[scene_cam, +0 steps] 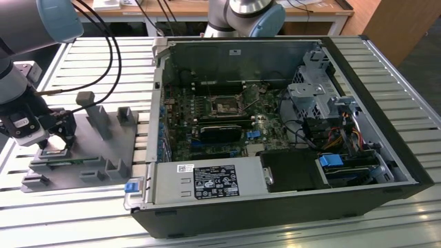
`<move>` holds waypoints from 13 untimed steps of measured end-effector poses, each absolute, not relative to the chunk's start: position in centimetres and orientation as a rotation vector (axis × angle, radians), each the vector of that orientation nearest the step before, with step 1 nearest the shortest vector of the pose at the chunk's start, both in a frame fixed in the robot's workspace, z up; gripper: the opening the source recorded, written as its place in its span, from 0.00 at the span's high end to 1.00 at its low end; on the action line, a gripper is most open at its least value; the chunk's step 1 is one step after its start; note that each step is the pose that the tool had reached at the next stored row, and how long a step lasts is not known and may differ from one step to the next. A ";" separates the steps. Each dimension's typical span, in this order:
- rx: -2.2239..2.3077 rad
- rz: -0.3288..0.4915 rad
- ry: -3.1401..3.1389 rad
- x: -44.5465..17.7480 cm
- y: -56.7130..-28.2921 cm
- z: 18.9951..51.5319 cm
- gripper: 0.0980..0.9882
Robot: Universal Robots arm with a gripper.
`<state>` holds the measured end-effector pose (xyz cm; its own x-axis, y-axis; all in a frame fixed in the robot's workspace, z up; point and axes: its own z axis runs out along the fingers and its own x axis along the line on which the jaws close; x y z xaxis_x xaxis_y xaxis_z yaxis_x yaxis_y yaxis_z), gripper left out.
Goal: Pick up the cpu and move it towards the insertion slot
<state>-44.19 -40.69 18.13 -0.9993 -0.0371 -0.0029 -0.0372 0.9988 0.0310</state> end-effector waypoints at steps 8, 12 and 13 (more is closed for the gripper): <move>-0.052 0.048 3.138 -44.2 -40.9 18.1 0.43; -0.050 0.048 3.138 -44.2 -40.9 18.1 0.43; -0.050 0.048 3.139 -44.2 -40.9 18.1 0.43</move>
